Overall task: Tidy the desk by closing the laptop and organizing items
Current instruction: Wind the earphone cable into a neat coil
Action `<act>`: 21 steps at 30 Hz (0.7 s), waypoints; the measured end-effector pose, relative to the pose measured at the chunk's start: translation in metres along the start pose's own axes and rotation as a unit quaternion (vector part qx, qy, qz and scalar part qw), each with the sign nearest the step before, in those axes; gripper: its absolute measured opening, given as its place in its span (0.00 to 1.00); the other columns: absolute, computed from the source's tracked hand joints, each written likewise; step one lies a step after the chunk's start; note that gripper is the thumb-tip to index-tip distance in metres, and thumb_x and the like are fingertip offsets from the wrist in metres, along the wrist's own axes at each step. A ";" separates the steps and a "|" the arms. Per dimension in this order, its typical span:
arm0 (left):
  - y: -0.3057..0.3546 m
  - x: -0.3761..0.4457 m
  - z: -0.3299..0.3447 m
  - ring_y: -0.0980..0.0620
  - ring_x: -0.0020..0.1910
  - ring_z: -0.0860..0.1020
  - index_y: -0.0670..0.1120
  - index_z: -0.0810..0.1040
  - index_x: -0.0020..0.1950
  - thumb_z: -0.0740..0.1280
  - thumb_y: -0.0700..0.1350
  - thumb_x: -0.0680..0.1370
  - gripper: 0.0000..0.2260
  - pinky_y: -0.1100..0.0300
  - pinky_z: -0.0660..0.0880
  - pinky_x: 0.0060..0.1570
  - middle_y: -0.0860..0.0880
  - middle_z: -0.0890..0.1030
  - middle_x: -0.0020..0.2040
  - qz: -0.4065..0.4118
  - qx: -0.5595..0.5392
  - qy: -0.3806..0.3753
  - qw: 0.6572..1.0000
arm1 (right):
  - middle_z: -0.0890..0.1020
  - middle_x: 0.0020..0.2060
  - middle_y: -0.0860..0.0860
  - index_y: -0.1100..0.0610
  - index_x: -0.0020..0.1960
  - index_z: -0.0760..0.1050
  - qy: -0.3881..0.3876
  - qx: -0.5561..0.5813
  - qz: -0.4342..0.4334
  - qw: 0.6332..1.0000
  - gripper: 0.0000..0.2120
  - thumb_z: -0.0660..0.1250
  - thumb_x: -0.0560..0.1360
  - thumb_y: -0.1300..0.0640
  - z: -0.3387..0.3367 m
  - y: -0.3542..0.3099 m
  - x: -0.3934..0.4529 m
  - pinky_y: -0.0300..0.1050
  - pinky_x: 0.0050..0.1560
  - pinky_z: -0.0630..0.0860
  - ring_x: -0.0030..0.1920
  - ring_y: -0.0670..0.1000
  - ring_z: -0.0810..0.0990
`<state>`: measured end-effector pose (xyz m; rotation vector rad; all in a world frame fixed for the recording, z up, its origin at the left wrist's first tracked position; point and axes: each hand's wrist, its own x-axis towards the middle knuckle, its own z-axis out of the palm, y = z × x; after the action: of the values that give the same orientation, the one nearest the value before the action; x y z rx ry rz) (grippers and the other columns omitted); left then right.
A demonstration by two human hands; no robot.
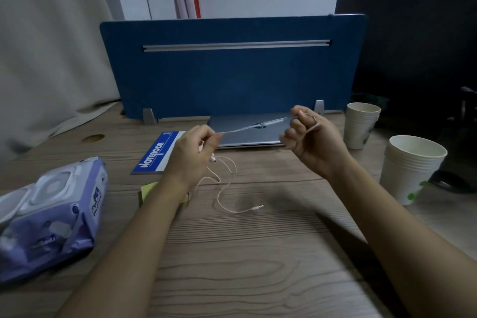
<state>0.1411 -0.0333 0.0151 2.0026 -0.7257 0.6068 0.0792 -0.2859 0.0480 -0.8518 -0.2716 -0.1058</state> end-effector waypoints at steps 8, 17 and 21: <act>-0.002 -0.001 -0.007 0.55 0.37 0.80 0.52 0.77 0.38 0.65 0.61 0.75 0.14 0.61 0.77 0.38 0.56 0.77 0.32 -0.109 -0.149 -0.075 0.980 | 0.62 0.21 0.48 0.59 0.36 0.76 0.044 0.052 0.013 0.998 0.11 0.55 0.65 0.58 -0.024 -0.011 0.005 0.36 0.20 0.51 0.19 0.45 0.56; -0.015 0.000 -0.019 0.55 0.41 0.76 0.48 0.78 0.44 0.64 0.49 0.81 0.09 0.60 0.71 0.36 0.52 0.80 0.41 -0.079 0.065 0.047 0.994 | 0.77 0.28 0.43 0.43 0.44 0.78 0.200 -0.735 -0.237 0.602 0.18 0.61 0.72 0.31 -0.047 -0.008 0.004 0.40 0.29 0.67 0.30 0.42 0.75; -0.018 0.000 -0.020 0.60 0.35 0.76 0.50 0.77 0.43 0.64 0.52 0.81 0.10 0.65 0.71 0.33 0.57 0.79 0.36 -0.101 0.034 0.050 0.993 | 0.81 0.35 0.43 0.44 0.44 0.80 0.220 -0.797 -0.186 0.530 0.18 0.62 0.72 0.31 -0.048 -0.002 0.007 0.43 0.35 0.72 0.38 0.47 0.78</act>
<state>0.1505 -0.0079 0.0145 2.0615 -0.4405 0.6133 0.0948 -0.3236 0.0211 -2.5606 0.2645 -1.1082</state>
